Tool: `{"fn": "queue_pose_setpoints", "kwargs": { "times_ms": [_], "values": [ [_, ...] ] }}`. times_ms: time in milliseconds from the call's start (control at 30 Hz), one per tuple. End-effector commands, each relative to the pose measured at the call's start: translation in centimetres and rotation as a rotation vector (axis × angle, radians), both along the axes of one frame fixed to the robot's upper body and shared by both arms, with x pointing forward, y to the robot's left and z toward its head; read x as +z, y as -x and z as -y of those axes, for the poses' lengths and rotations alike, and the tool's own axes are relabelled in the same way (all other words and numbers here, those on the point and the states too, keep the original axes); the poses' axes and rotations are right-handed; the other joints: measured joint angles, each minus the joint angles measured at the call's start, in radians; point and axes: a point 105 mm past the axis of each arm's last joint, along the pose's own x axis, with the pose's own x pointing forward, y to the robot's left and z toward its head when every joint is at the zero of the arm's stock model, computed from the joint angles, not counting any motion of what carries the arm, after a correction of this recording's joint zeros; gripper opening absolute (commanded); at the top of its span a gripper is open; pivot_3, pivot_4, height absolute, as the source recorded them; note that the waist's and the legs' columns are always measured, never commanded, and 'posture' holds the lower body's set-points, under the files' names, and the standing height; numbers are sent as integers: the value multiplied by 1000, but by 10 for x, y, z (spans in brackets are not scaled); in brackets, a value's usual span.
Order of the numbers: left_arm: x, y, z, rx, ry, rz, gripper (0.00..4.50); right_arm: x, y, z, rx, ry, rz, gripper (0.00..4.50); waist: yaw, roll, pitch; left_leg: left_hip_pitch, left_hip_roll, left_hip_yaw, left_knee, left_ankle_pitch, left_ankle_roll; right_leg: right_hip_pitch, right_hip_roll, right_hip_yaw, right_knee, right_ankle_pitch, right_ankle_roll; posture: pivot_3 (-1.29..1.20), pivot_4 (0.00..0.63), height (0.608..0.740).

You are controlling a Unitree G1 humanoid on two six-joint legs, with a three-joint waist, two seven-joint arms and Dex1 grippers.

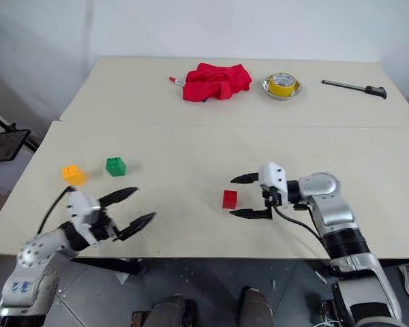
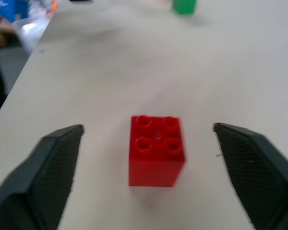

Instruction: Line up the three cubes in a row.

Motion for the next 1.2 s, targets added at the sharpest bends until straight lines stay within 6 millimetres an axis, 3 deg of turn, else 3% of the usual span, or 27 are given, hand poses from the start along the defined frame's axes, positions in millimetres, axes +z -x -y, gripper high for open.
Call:
{"fn": "queue_pose_setpoints", "kwargs": {
  "times_ms": [33, 100, 233, 333, 467, 600, 700, 833, 1133, 1200],
  "values": [
    [-2, 15, -49, 279, 12, 42, 4500, 27, 11, 11, -68, -174, 109, 4475, 1, 0, 0, 0, 0, 0, 0, 0, 0, 0, 0, 0, 0, 0, 0, 0, 150, 740],
    [-9, 29, -72, 420, -1, 50, 4500, 38, 25, 15, -51, -320, 157, 4475, 1, 0, 0, 0, 0, 0, 0, 0, 0, 0, 0, 0, 0, 0, 0, 0, 150, 740],
    [-23, 61, -111, 720, 84, 37, 4500, 30, 31, 28, -153, -389, 183, 4475, 3, -1, 0, 0, 0, 1, 0, -2, 1, 0, -1, 1, -1, 0, 0, 0, 150, 740],
    [-27, 63, -106, 731, 95, 26, 4500, 27, 37, 31, -173, -433, 152, 4475, 7, -2, -1, 1, 0, -3, 0, -3, 2, 0, -1, 1, -1, 0, 0, 0, 150, 740],
    [-10, 40, -85, 635, 110, 45, 4500, 30, 40, 27, -154, -416, 176, 4475, 9, -2, -1, 1, 1, -4, 1, -3, 2, 0, -1, 2, -1, 0, -1, 0, 150, 740],
    [8, 5, -57, 576, 153, 55, 4500, 26, 41, 30, -136, -362, 159, 4475, 10, -2, -1, 2, 4, -5, 1, -2, 2, 0, -1, 2, 0, 1, -1, 0, 150, 740],
    [10, -22, -45, 606, 129, 18, 4500, 24, 44, 30, -126, -349, 134, 4475, 6, -2, -1, 2, 0, -4, 1, -3, 2, 0, -1, 0, 1, 1, -1, 0, 150, 740],
    [10, -59, -45, 763, 146, -21, 4500, 21, 54, 23, -89, -332, 90, 4475, 7, -2, -1, 2, 0, -4, 1, -2, 1, 0, 0, -1, 2, 1, -1, 0, 150, 740],
    [6, -100, -19, 789, 240, -76, 4500, 21, 62, 19, -107, -316, 71, 4475, 17, -3, -1, 2, 0, 3, 1, -2, 1, 1, 0, -1, 1, 1, 0, 0, 150, 740],
    [8, -106, -15, 779, 235, -67, 3900, 18, 63, 19, -119, -313, 64, 4500, 25, -3, -1, 2, 0, 4, 1, -2, 1, 1, 0, -1, 1, 1, 0, 0, 150, 740]
  ]
}}
